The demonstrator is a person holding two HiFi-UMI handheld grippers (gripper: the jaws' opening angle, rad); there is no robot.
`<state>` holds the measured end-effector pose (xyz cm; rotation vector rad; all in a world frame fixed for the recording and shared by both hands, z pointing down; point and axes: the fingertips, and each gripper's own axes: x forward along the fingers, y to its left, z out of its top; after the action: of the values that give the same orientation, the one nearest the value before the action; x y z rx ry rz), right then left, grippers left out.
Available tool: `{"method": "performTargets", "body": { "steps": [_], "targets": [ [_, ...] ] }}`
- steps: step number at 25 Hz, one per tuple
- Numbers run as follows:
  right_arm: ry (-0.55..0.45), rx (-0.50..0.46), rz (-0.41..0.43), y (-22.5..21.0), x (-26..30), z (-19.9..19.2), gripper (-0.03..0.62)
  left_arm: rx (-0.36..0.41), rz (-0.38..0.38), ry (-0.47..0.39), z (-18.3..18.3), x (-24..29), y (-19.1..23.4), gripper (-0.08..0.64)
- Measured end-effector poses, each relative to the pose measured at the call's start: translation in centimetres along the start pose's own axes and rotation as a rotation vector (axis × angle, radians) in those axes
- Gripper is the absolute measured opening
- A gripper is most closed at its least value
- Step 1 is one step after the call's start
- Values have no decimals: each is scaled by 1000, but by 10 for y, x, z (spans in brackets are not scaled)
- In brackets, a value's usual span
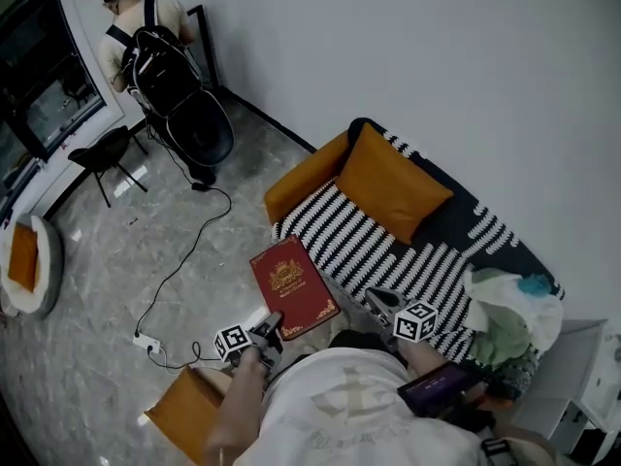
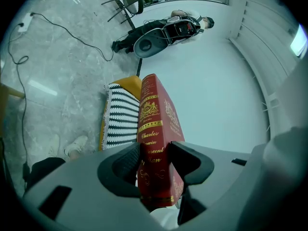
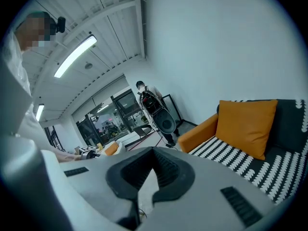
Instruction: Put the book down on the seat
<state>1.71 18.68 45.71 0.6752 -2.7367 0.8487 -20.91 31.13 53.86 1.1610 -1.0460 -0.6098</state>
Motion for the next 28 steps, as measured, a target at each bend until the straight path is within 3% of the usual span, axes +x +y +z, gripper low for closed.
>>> {"method": "performTargets", "body": {
  "steps": [14, 28],
  "targets": [
    [39, 15, 59, -18, 55, 11, 14, -16, 37, -46, 38, 7, 3, 212],
    [46, 64, 55, -77, 112, 52, 14, -9, 65, -16, 92, 75, -22, 210]
  ]
}}
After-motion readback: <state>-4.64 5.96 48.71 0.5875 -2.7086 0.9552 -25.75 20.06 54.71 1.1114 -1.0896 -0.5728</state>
